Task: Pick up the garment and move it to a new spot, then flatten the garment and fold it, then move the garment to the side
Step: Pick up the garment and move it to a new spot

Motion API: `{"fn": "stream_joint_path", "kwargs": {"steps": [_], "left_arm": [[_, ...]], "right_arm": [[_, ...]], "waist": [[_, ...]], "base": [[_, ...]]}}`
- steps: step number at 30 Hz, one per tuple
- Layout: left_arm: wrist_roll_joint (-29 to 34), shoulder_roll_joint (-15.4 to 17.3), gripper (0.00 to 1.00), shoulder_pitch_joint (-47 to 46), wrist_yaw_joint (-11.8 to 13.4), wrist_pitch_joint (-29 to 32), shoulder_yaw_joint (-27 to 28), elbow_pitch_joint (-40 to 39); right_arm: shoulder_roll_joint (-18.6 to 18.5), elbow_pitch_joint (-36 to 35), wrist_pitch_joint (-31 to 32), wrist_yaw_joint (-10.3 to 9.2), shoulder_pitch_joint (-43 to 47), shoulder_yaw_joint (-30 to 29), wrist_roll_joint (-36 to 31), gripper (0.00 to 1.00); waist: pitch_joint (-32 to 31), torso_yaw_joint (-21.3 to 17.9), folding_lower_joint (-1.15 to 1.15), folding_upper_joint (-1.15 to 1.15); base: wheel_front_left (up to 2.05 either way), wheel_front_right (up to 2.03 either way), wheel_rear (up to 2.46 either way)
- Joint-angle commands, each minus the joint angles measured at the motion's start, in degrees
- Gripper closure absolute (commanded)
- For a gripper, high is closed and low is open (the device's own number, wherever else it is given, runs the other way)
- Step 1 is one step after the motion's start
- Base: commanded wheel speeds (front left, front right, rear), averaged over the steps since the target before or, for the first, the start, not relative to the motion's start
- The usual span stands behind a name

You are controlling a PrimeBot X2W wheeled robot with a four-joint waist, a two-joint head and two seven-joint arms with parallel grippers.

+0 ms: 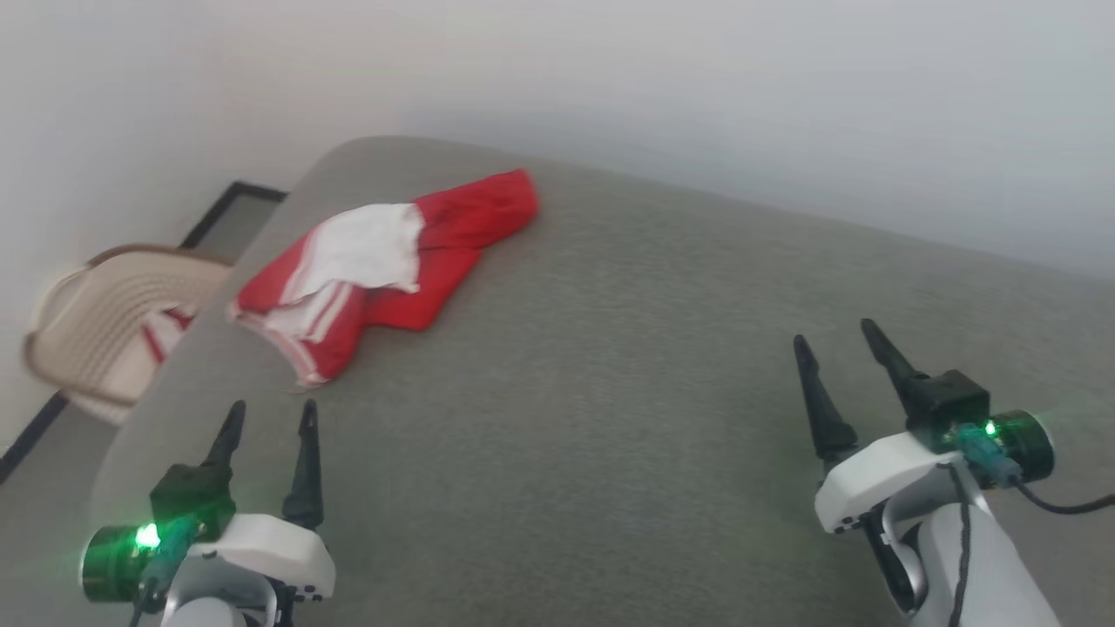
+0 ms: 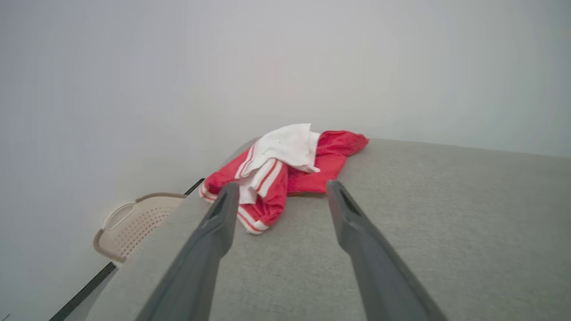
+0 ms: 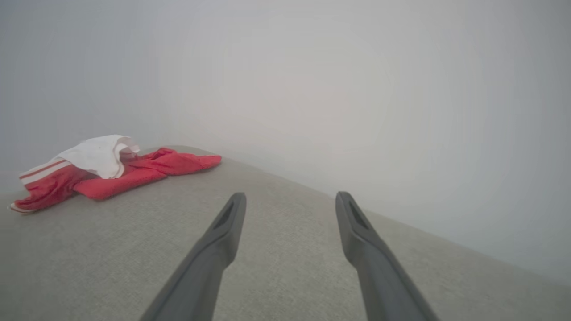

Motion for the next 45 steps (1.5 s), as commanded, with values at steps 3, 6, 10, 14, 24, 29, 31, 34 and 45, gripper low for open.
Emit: {"fn": "stream_joint_path", "kwargs": {"steps": [3, 6, 10, 14, 24, 29, 31, 34, 45], "left_arm": [[0.1, -1.0, 0.0, 1.7, 1.2, -0.3, 0.9, -1.4], [-0.1, -1.6, 0.0, 2.7, 1.7, -0.3, 1.5, -2.2], [-0.4, -2.2, 0.0, 3.6, 2.2, -0.3, 2.0, -3.2], [-0.9, -2.7, 0.0, 4.6, 2.5, -0.3, 2.4, -4.3], [0.0, -0.1, 0.0, -3.9, -1.3, -0.3, -0.7, -1.1], [-2.0, 4.8, 0.0, -17.0, -2.4, -0.2, -3.5, 6.5], [-3.0, 7.0, 0.0, -22.5, -2.4, -0.2, -4.7, 11.2], [-5.9, 10.7, 0.0, -30.7, -2.5, 1.2, -7.4, 18.9], [-18.1, 19.7, 0.0, -47.0, -2.5, 24.5, -16.9, 40.1]], "right_arm": [[0.8, 0.3, -0.2, 0.03, -0.2, 1.5, 0.8, 0.0], [1.2, 0.5, -0.2, 0.03, -0.4, 2.8, 1.2, 0.0], [1.5, 0.8, -0.2, 0.03, -0.8, 4.0, 1.8, 0.0], [1.9, 0.9, -0.2, 0.02, -1.2, 5.5, 2.3, 0.0], [1.6, 0.6, -0.2, 0.03, -4.4, 7.8, 1.6, 0.0], [0.7, 0.0, -0.2, 0.02, -7.1, 8.0, 1.3, 0.0], [0.6, -0.5, -0.2, 0.02, -8.1, 7.6, 1.2, 0.0], [0.5, -1.4, -0.2, 0.02, -9.4, 7.0, 1.1, 0.0], [1.3, -4.2, -0.2, 0.03, -11.5, 4.7, 0.8, 0.0]], "waist": [[0.3, 6.2, 0.0, 0.0], [0.3, 8.3, 0.0, 0.0], [0.3, 9.7, 0.0, 0.0], [0.8, 10.2, 0.0, 0.0], [7.5, 3.1, 0.0, 0.0], [14.1, -3.4, 0.0, 0.0], [16.6, -5.9, 0.0, 0.0], [20.3, -9.1, 0.0, 0.0], [28.0, -14.9, 0.0, 0.0]], "base": [[0.0, 0.0, 0.0], [0.0, 0.0, 0.0], [0.0, 0.0, 0.0], [0.0, 0.0, 0.0], [0.0, 0.0, 0.0], [0.0, 0.0, 0.0], [0.0, 0.0, 0.0], [0.0, 0.0, 0.0], [0.0, 0.0, 0.0]]}}
